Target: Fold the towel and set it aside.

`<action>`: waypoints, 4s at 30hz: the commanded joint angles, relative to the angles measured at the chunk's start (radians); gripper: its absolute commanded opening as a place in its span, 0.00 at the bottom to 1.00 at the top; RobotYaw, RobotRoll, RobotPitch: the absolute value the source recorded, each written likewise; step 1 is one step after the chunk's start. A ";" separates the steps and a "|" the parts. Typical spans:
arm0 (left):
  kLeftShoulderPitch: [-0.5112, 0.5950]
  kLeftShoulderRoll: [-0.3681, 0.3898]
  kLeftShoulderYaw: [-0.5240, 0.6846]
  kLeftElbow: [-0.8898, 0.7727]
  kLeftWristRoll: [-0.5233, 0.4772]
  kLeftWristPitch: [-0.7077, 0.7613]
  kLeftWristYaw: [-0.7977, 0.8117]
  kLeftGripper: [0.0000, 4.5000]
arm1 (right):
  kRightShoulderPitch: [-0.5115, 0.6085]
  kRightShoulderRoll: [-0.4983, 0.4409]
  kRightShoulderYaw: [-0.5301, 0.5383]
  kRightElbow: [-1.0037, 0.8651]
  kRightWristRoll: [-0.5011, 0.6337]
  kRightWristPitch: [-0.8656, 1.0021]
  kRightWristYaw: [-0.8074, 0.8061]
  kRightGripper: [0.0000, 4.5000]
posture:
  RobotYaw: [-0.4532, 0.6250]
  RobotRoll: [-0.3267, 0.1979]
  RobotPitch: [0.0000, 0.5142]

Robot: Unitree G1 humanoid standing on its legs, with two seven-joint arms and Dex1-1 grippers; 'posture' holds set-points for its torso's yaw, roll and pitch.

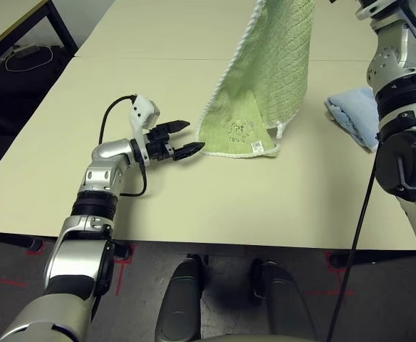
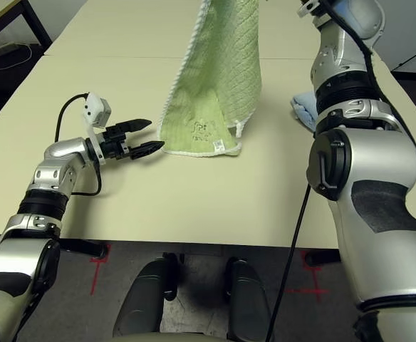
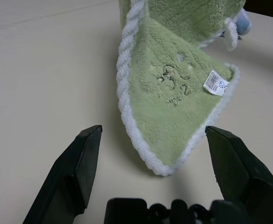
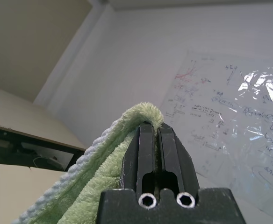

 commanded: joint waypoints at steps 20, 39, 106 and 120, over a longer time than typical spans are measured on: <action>-0.004 -0.014 -0.023 -0.042 -0.038 0.304 -0.048 0.16 | -0.017 -0.017 -0.009 -0.025 0.006 0.012 -0.002 0.00 | 0.45 0.62 0.31; -0.028 0.045 0.091 -0.197 -0.015 0.169 0.222 0.01 | 0.180 -0.102 0.010 -0.002 -0.043 0.146 -0.023 0.00 | 0.46 0.62 0.34; -0.401 0.276 0.038 0.258 0.174 -0.149 0.217 0.01 | 0.307 -0.259 -0.066 0.011 0.063 0.594 0.155 0.00 | 0.45 0.62 0.63; -0.240 0.510 -0.010 -0.159 0.066 0.371 -0.215 0.01 | 0.461 -0.371 0.035 -0.087 0.015 0.751 0.426 0.00 | 0.44 0.62 0.60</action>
